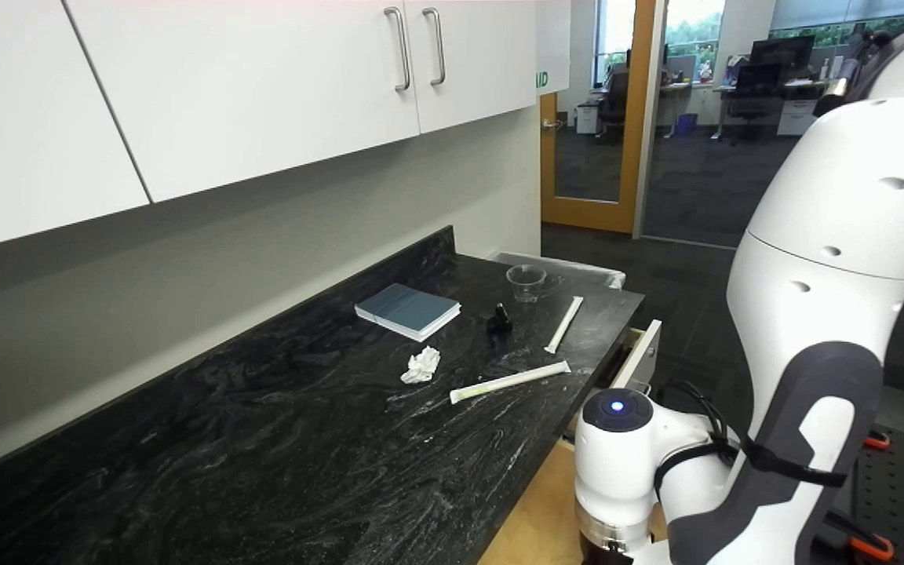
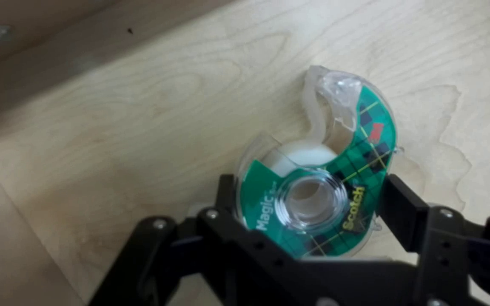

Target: Remove the tape from the open drawer and place it on the countertop then close the open drawer

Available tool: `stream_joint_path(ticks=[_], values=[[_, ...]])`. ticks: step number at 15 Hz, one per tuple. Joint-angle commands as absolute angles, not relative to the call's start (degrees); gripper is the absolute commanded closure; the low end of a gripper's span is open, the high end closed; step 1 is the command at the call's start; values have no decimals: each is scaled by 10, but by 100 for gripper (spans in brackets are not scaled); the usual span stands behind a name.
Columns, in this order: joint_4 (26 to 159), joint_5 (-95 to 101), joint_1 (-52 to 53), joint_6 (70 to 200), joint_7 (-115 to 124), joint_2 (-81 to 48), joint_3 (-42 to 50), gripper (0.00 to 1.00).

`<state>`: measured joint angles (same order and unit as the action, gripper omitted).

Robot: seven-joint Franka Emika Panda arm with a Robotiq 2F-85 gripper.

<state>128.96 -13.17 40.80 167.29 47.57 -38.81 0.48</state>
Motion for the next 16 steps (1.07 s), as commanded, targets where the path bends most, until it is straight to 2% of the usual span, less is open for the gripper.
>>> stream_joint_path(ticks=[1,6,8,9,12,13,16], values=[[1336,-110,446,1657,498,-309,21,42],[1363,-12,537,1614,555,-184,126,42],[1350,22,513,1570,549,-150,114,42],[1337,21,499,1614,560,-201,93,17],[1340,38,475,1578,562,-157,79,17],[1342,38,474,1578,562,-156,79,42],[1305,93,462,1631,629,-178,103,42]])
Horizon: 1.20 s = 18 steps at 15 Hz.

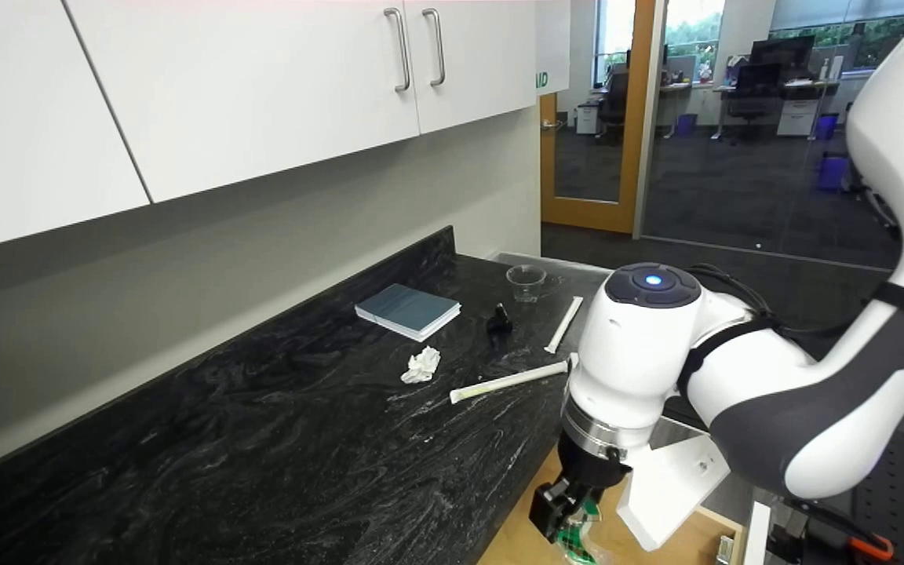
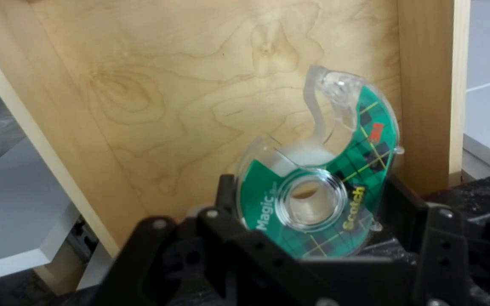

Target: Remove the tape from the open drawer and place it on the countertop then close the open drawer

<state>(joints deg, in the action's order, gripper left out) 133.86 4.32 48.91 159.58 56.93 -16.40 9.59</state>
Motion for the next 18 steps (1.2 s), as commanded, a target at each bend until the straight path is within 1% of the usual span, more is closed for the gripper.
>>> stream_joint_path(ticks=[1,6,11,14,18], values=[[1288,102,452,1642,645,-180,108,42],[1155,39,347,1595,618,-215,53,42],[1001,-7,262,1420,614,-286,-17,42],[940,2,248,1381,628,-336,-25,42],[895,11,250,1398,638,-402,-13,42]])
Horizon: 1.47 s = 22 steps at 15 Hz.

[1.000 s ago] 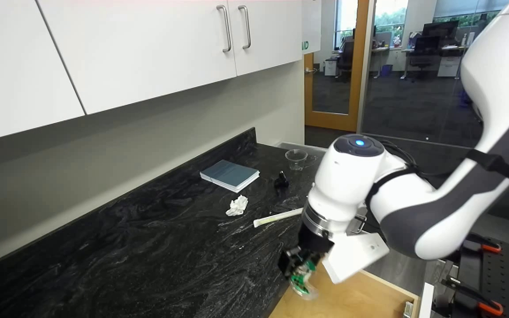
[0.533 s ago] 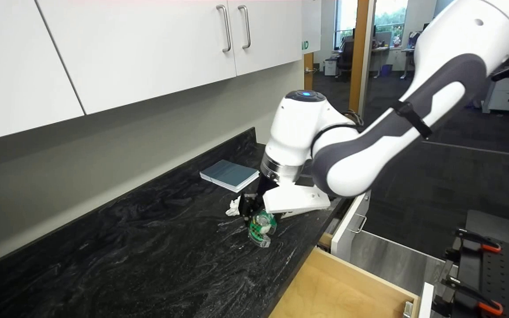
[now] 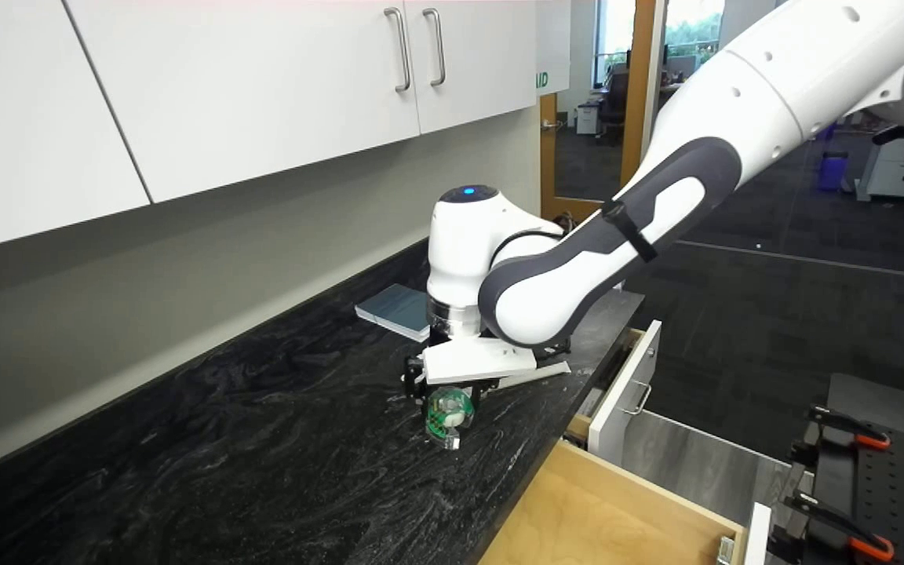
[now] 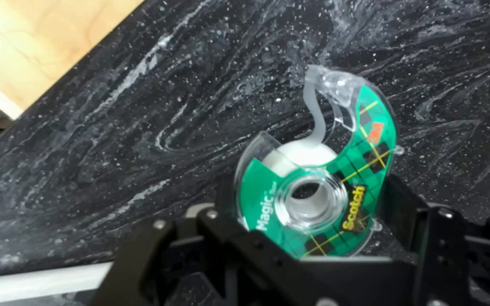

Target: Remove the tape from the open drawer and place it on the countertop then close the open drawer

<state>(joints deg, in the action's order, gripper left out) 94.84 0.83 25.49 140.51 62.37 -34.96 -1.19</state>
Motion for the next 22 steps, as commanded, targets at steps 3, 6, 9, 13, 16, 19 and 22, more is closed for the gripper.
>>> stream_joint_path(ticks=[3,6,9,13,16,19,22], values=[[867,7,250,1399,637,-445,-10,42],[849,4,253,1402,637,-464,-9,4],[868,10,263,1432,636,-446,-9,0],[963,37,303,1523,645,-361,3,0],[1042,55,331,1540,644,-285,2,0],[1122,55,341,1508,634,-209,-21,0],[1212,48,338,1487,624,-135,-57,0]])
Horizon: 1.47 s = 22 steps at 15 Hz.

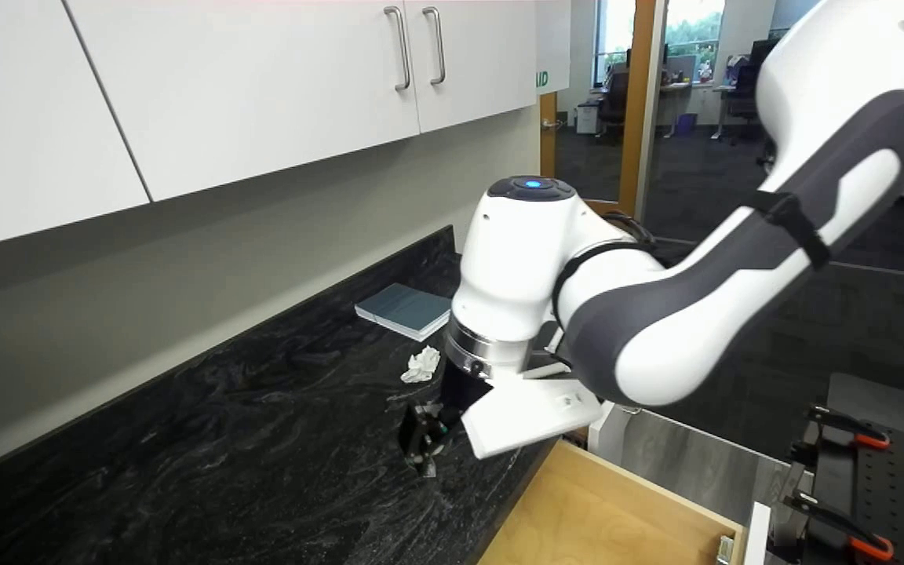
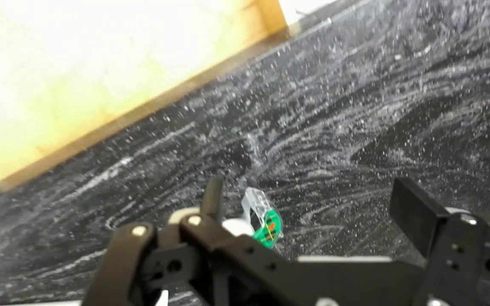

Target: Remove the tape from the open drawer and place it on the countertop then close the open drawer

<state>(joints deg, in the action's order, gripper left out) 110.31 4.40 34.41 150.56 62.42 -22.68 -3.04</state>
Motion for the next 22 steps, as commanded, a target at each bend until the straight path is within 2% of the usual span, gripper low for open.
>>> stream_joint_path(ticks=[1,3,4,11,16,22], values=[[1244,53,337,1488,627,-112,-66,0],[1307,38,321,1501,603,-66,-98,0],[1230,51,320,1496,625,-133,-95,0],[1244,63,320,1471,630,-131,-117,0],[1336,91,363,1455,646,-110,-173,0],[1437,214,432,1507,749,-95,-170,0]])
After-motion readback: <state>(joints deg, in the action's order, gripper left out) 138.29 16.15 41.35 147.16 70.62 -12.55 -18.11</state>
